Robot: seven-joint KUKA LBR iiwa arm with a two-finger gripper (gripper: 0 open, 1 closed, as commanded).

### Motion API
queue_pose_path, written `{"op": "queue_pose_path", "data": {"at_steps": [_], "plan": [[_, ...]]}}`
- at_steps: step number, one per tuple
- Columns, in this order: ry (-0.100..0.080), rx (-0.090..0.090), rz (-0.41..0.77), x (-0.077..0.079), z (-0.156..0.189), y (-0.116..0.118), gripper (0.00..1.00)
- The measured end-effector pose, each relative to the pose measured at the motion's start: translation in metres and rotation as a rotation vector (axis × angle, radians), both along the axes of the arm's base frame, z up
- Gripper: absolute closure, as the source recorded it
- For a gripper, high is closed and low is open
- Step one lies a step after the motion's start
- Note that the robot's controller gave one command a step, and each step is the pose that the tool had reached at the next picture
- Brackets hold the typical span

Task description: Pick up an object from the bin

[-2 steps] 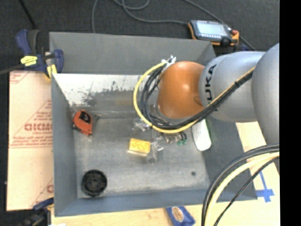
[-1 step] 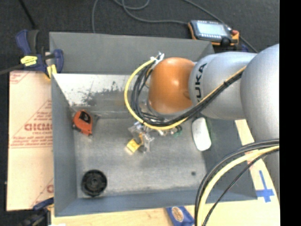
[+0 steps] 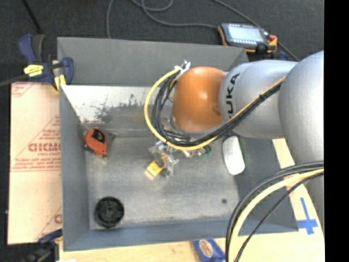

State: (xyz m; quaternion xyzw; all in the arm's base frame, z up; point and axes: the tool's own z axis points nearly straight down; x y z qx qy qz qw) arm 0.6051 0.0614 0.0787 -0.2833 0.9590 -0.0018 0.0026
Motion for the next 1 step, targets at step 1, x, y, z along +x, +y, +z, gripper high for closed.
{"op": "queue_pose_path", "data": {"at_steps": [1], "plan": [[0.007,0.001,0.013,-0.0095,0.0347,0.0077,1.0]]}}
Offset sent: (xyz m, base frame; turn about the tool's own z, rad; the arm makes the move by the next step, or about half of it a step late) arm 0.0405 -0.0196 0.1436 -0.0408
